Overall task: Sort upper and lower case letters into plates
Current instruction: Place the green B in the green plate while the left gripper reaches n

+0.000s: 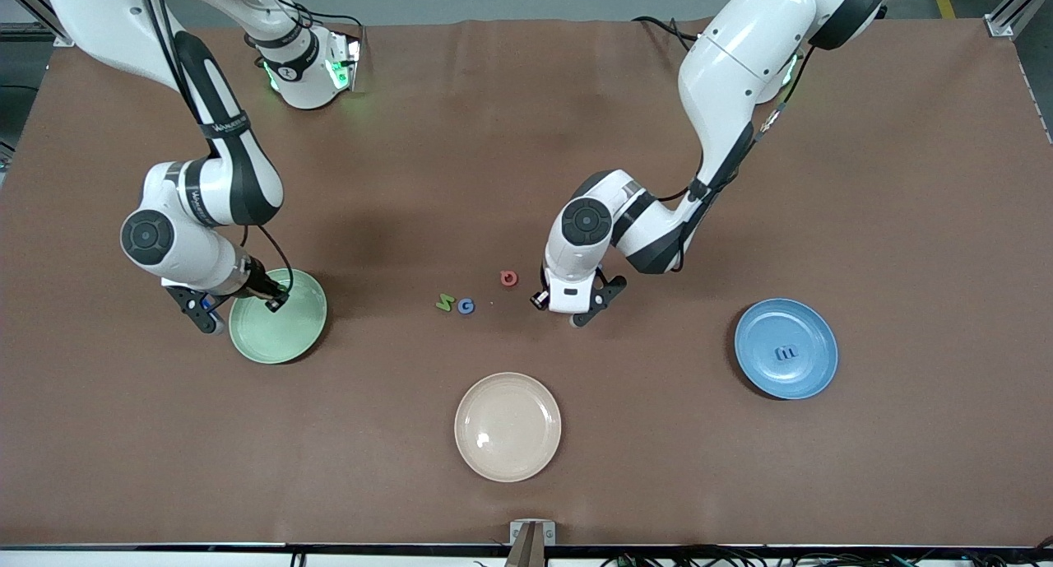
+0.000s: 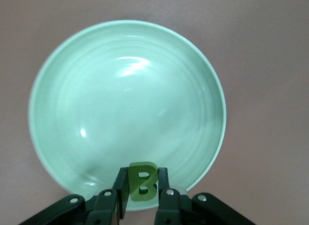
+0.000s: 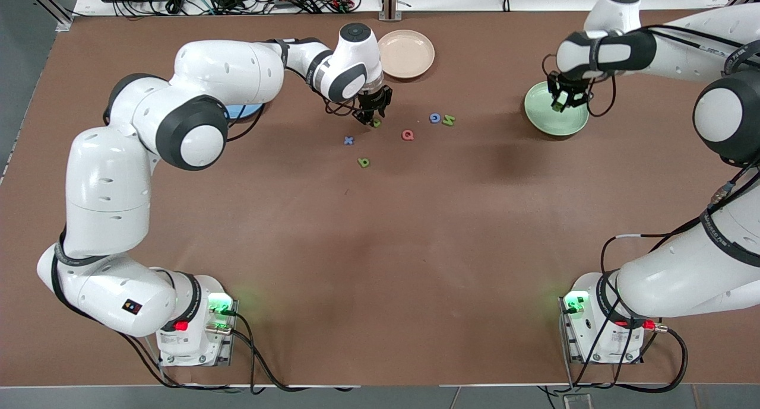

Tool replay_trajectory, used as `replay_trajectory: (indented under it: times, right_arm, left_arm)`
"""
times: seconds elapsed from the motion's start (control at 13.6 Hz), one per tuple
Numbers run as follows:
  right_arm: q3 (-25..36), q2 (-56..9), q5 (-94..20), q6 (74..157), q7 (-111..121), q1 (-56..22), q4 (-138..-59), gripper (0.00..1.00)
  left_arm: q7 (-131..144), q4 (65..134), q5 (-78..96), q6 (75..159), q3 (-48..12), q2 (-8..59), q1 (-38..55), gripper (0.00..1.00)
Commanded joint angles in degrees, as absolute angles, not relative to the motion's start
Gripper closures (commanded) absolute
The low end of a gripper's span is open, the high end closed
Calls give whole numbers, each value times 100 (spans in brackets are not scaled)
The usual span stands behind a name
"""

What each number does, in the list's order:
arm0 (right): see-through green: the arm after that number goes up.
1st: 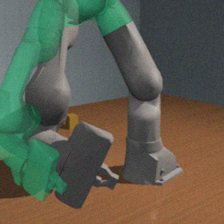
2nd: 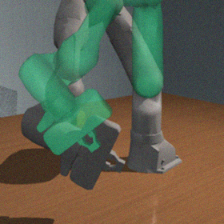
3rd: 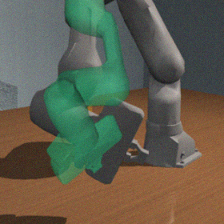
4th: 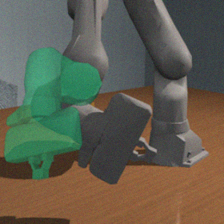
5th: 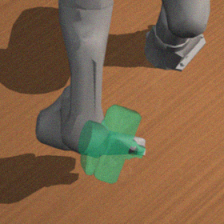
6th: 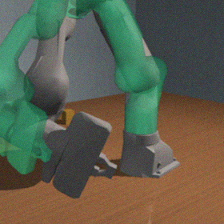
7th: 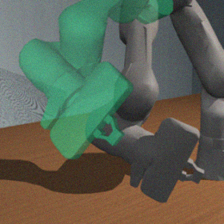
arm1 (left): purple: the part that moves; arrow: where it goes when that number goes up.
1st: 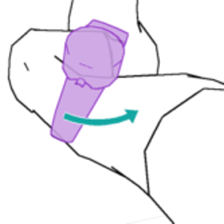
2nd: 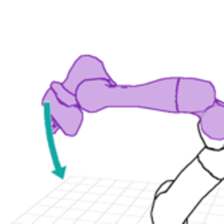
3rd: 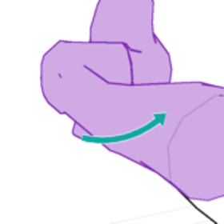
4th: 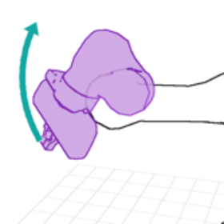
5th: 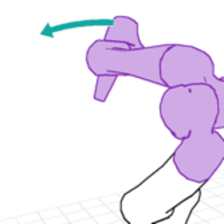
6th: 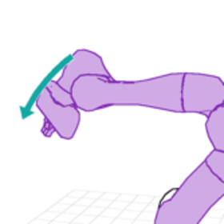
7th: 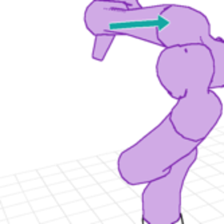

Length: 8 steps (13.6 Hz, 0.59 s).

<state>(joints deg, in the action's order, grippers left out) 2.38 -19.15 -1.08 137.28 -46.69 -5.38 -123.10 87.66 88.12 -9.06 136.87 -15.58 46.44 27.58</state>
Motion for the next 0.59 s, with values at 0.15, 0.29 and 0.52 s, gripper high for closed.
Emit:
replay_trajectory:
  times: [0.15, 0.29, 0.52]
  right_arm:
    - [158, -1888, -202, 14614, -4474, -387, -12910, 98]
    - [158, -2082, -202, 14818, -4474, -395, -12929, 98]
    - [158, -2241, -202, 14906, -4474, -396, -12920, 95]
  left_arm:
    - [8895, 8596, -976, 13685, -1468, 4877, 2847, 47]
    - [8895, 8604, -976, 13685, -1372, 4913, 2918, 47]
    - [8860, 8596, -976, 13685, -1301, 4948, 2971, 57]
